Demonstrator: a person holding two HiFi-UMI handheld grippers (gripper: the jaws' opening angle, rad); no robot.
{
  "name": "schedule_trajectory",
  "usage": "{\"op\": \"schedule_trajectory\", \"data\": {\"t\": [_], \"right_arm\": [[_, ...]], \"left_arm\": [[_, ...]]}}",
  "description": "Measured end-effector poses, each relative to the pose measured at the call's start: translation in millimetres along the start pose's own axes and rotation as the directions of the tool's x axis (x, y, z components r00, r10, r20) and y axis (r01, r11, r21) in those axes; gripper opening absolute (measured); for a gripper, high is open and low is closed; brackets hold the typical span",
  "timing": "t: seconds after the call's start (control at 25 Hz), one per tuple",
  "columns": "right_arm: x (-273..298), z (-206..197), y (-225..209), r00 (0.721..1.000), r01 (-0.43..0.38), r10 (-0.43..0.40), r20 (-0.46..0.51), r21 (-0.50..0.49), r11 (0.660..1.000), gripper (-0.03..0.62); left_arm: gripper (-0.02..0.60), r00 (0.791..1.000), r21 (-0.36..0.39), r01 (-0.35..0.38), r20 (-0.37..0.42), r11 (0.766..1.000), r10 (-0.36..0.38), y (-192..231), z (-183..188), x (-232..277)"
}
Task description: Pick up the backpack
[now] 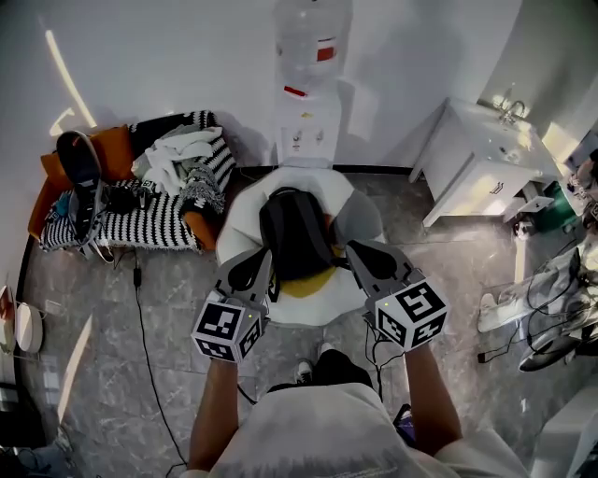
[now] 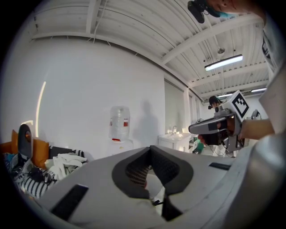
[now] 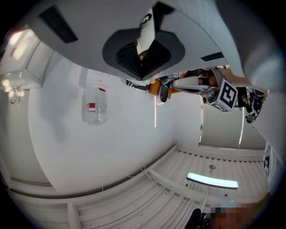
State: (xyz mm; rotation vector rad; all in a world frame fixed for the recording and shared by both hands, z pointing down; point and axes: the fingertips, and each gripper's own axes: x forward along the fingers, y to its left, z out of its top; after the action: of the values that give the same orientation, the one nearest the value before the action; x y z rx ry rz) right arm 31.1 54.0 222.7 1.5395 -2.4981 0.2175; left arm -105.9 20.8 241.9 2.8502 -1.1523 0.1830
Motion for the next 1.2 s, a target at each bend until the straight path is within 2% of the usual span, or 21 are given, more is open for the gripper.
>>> {"op": "schedule_trajectory", "data": {"t": [0.24,0.48,0.68,1.2], "right_arm": [[8.8,4.1,-4.1,1.0,-0.013,0.013,0.009,0.033,0.999,0.002],[19.9,2.9,-1.5,0.998,-0.051,0.049,0.026,0.068,0.996,0.002],[32.2,-5.1,-11.6,0.999,-0.048,0.047,0.007,0.073,0.996,0.002],[76.4,-15.5,-54.2,0.997,-0.052,0.056,-0.049,0.082,0.995,0.002]], "left_arm": [[0.023,1.0,0.021,0.015,-0.003,1.0,-0.015,4.5,4.1,7.8],[0.023,1.0,0.006,-0.004,-0.019,1.0,0.004,16.9,-3.1,9.2],[0.023,0.999,0.004,-0.022,-0.032,1.0,0.022,26.8,-9.8,19.1],[0.023,0.989,-0.033,-0.111,-0.1,0.993,0.107,64.5,-29.0,60.5]]}}
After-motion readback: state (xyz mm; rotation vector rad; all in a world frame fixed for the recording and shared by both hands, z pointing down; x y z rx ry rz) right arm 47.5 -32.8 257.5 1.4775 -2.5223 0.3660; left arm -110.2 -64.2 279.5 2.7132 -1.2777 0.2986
